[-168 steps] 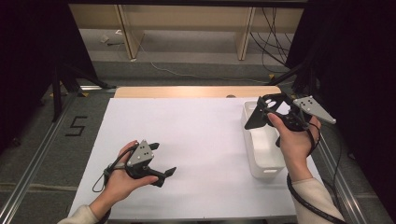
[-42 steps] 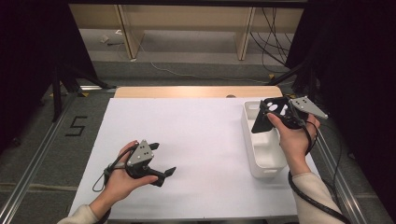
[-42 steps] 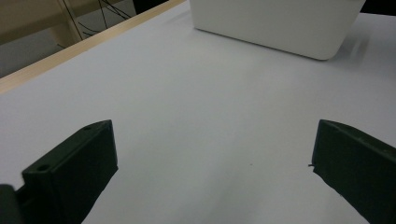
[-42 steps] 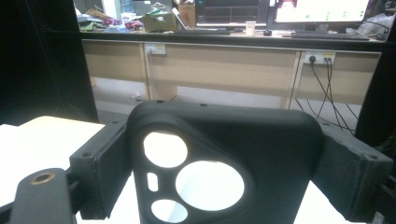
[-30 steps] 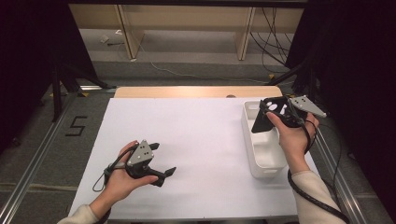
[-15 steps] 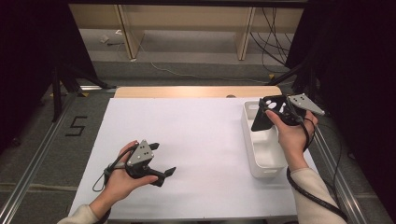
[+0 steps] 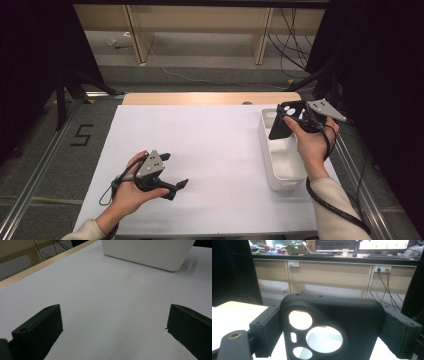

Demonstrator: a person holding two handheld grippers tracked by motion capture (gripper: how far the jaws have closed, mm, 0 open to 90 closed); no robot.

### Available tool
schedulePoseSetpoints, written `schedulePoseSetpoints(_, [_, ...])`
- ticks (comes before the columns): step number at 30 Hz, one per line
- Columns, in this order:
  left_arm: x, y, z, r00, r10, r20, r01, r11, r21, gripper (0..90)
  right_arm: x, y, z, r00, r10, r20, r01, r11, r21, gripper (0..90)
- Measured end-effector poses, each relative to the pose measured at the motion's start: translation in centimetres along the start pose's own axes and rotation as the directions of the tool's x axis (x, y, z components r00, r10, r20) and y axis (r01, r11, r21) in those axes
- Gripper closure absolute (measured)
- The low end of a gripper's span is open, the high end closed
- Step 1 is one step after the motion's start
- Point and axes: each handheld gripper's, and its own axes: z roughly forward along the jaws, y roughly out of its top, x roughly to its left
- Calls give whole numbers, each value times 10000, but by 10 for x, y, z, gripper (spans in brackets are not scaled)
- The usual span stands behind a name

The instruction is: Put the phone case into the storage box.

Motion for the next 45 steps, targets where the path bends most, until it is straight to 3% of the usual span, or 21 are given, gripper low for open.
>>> schedulePoseSetpoints(45, [0,1,-1,10000,-33,24,33,10000,-49,0,5,7,20,9998,-210,57,210,9998,4,151])
